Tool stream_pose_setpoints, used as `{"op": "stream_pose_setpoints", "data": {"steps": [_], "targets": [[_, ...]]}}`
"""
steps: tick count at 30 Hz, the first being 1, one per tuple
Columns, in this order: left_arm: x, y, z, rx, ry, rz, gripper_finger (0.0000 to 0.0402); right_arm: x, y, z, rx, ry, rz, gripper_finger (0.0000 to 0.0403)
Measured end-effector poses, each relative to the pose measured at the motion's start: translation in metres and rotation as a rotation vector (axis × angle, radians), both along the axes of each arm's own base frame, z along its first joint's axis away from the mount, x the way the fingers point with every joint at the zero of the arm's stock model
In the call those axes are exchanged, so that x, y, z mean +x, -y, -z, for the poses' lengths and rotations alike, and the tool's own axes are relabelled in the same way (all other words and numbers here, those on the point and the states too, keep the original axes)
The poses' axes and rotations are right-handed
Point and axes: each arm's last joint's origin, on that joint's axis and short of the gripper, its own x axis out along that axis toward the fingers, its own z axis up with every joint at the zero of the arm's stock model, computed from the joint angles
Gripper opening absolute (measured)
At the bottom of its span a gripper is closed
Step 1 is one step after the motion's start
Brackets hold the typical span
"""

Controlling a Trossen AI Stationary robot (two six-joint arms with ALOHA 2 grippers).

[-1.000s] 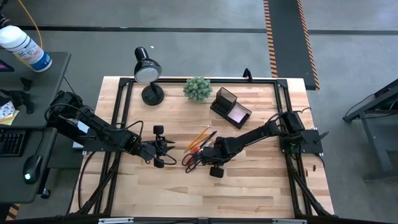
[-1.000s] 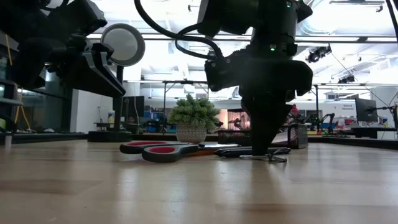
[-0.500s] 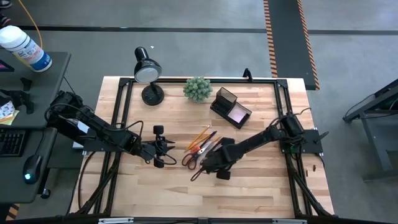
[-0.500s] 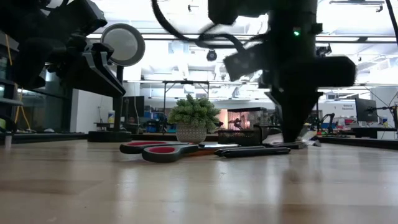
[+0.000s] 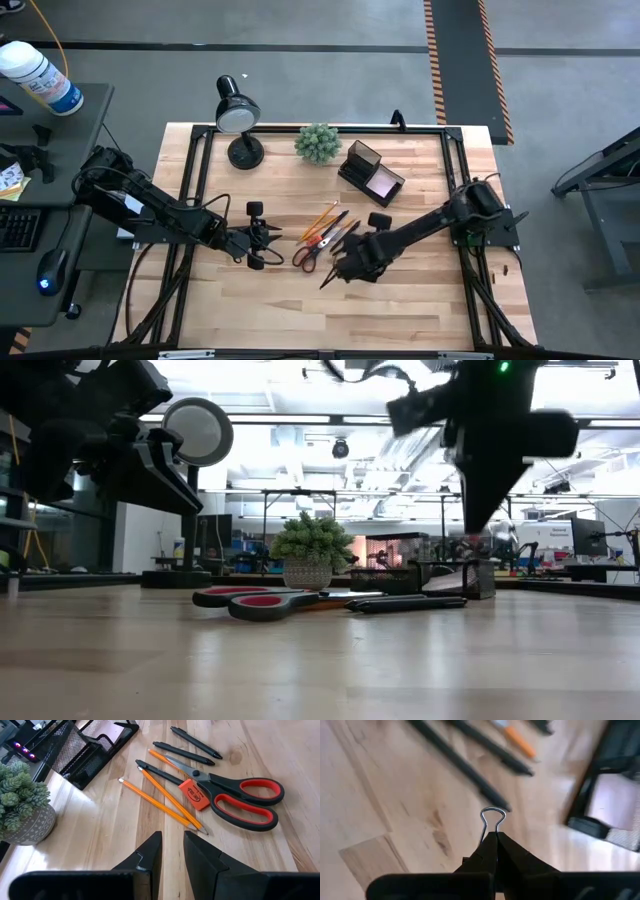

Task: Pick and place office supplies into organizer
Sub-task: Put the black binder clip into the black desk organizer

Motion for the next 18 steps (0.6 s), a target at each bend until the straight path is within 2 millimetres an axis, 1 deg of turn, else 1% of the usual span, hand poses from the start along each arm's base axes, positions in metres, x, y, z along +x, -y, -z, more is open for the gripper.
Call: {"op": "stream_pose_setpoints", "data": {"steps": [3,5,8,10,13,18], "targets": [[0.000,0.000,0.000,0.001,0.000,-0.001,0.0067,-0.009,0.007,-0.010,-0.028,0.026,0.005,0.0000],[0.000,0.000,0.000,0.004,0.001,-0.005,0.0067,-0.016,0.017,-0.015,-0.048,0.023,0.030,0.0000],[0.000,-0.001,0.000,0.020,0.009,-0.024,0.0067,-0.024,0.040,-0.024,-0.110,0.037,0.107,0.0000],[0.000,-0.001,-0.001,0.023,0.019,-0.032,0.0067,-0.029,0.055,-0.031,-0.113,0.065,0.144,0.0000],[0.001,-0.001,-0.002,0.019,0.033,-0.033,0.0067,-0.030,0.077,-0.041,-0.064,0.126,0.166,0.0000],[0.001,-0.001,-0.003,0.018,0.038,-0.034,0.0067,-0.028,0.122,-0.059,0.007,0.222,0.229,0.0000]]}}
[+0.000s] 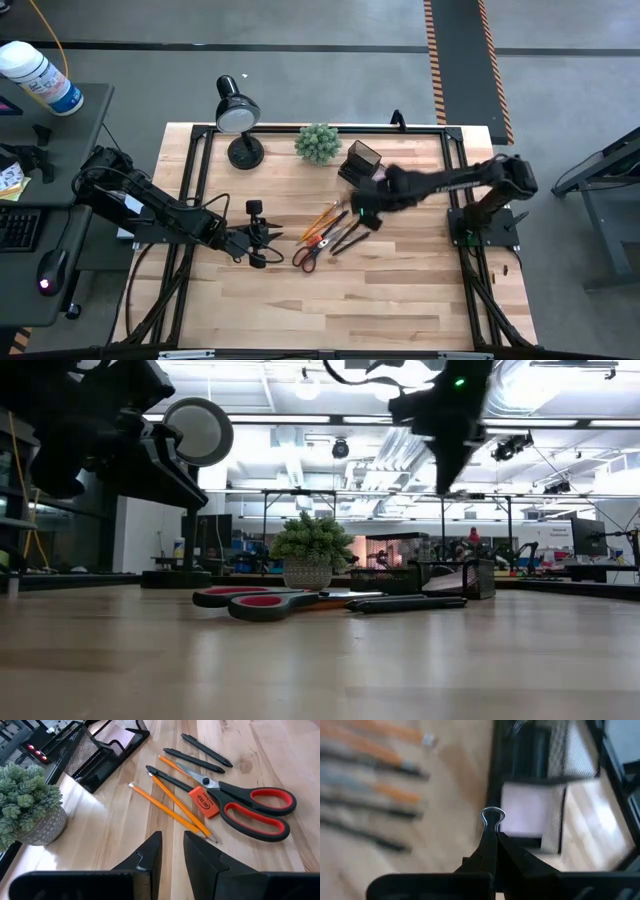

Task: Pick and place office supplies into organizer
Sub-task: Put the black binder clip into the black desk organizer

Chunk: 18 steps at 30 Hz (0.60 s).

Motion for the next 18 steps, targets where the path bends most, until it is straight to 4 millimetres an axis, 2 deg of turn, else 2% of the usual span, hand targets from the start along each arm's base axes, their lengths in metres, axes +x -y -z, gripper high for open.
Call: {"op": "stream_pose_setpoints", "data": {"steps": [4,7,10,18], "targets": [[0.000,0.000,0.000,-0.001,0.001,0.000,0.0067,0.010,0.030,-0.004,0.050,0.097,-0.018,0.0000],[0.000,0.000,-0.001,-0.002,0.008,0.001,0.0067,0.023,0.048,0.001,0.073,0.161,-0.059,0.0000],[0.001,0.000,-0.001,-0.004,0.013,0.001,0.0067,0.032,0.062,0.010,0.056,0.167,-0.091,0.0000],[0.001,0.000,-0.001,-0.003,0.011,0.005,0.0067,0.041,0.096,0.031,-0.021,0.114,-0.096,0.0000]]}}
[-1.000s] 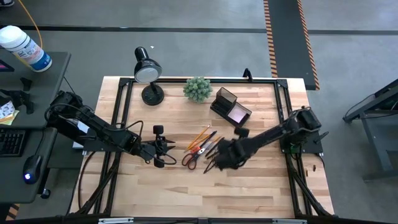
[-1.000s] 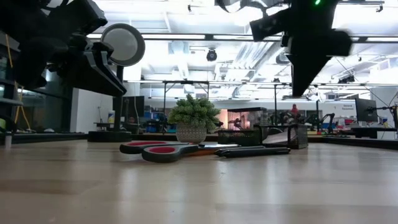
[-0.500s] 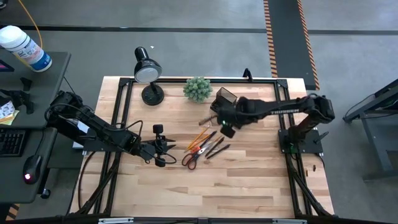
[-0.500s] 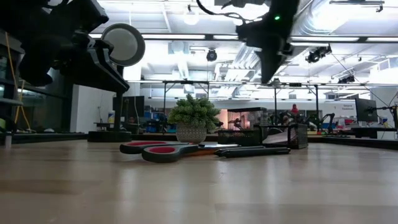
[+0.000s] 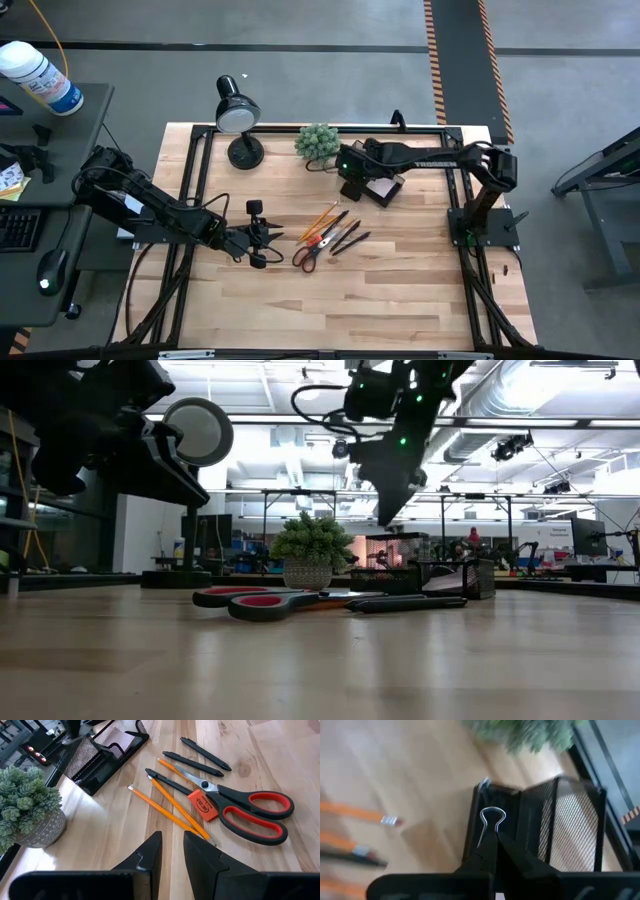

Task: Pick and place office supplies into organizer
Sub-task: Put the black binder clip into the black desk organizer

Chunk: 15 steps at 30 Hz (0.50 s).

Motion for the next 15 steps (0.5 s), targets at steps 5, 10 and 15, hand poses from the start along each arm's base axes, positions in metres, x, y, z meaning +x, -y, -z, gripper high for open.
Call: {"op": "stream_pose_setpoints", "data": {"steps": [5,10,15], "targets": [[0.000,0.000,0.000,0.005,-0.003,0.004,0.0067,0.005,0.018,0.016,0.023,-0.013,-0.008,0.0000],[0.000,0.000,0.000,0.005,-0.002,0.004,0.0067,0.007,0.033,0.028,0.004,-0.033,0.010,0.0000],[0.000,0.000,0.000,0.004,-0.002,0.004,0.0067,0.007,0.043,0.036,0.039,-0.037,0.020,0.0000]]}}
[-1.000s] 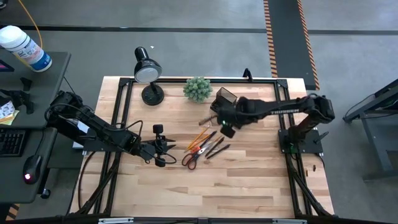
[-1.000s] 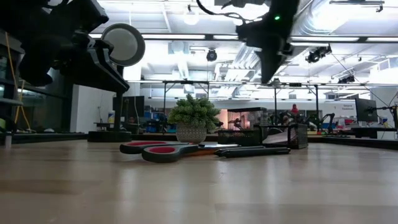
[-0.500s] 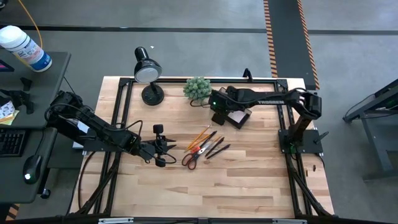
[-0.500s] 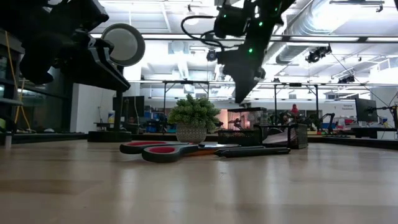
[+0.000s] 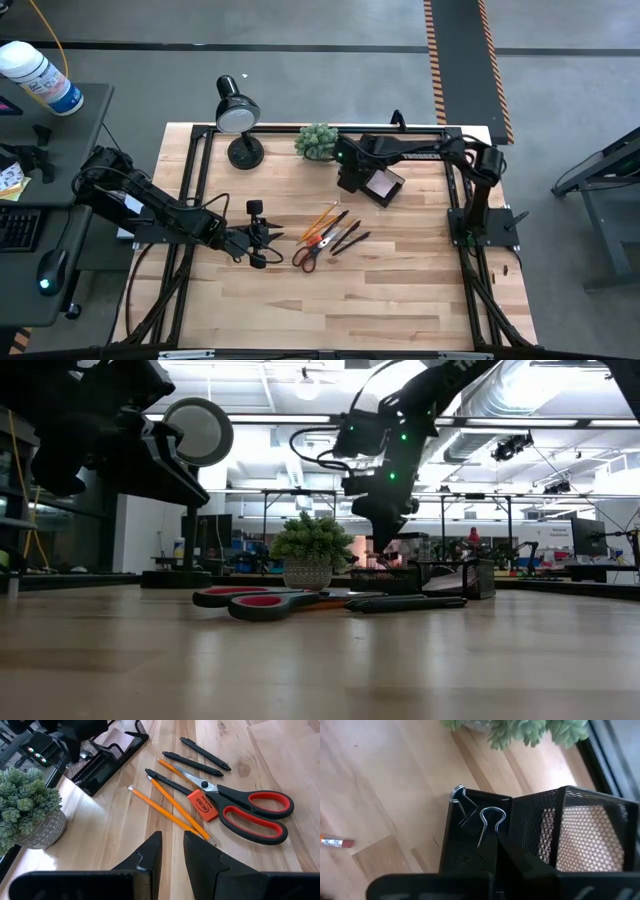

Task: Pick and place office supplies into organizer
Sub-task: Put the black binder clip into the black desk organizer

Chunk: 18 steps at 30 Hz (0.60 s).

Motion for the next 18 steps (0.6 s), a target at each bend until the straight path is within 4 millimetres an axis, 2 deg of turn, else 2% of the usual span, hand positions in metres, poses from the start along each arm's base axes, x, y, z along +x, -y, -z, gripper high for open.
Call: {"op": "stream_pose_setpoints", "data": {"steps": [14,18], "targets": [[0.0000,0.0000,0.0000,0.000,0.000,0.000,0.0067,-0.0002,0.0044,0.0037,0.050,0.018,0.008,0.0001],[0.0000,0.0000,0.0000,0.000,0.000,0.000,0.0067,0.0002,0.0046,0.0035,0.050,0.026,0.017,0.0015]]}}
